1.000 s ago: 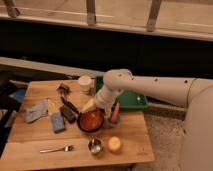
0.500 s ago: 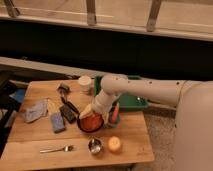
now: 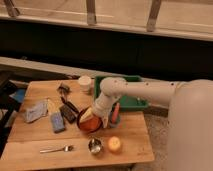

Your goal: Stack bowls into tray

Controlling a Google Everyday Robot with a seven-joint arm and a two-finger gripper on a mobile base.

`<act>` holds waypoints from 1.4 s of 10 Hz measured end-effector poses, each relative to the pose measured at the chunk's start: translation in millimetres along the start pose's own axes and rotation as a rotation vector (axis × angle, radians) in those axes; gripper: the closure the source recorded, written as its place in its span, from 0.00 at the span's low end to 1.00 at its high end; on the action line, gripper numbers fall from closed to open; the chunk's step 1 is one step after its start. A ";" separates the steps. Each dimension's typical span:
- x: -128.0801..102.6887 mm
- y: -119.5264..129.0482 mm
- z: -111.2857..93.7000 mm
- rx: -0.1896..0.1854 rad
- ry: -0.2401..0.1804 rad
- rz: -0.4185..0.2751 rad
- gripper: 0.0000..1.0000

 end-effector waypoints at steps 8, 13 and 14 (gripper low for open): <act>-9.4 -13.3 10.8 0.003 0.010 0.048 0.53; -13.1 -5.8 7.3 -0.004 -0.009 0.023 0.81; -14.0 -1.2 0.1 -0.010 -0.023 0.013 0.81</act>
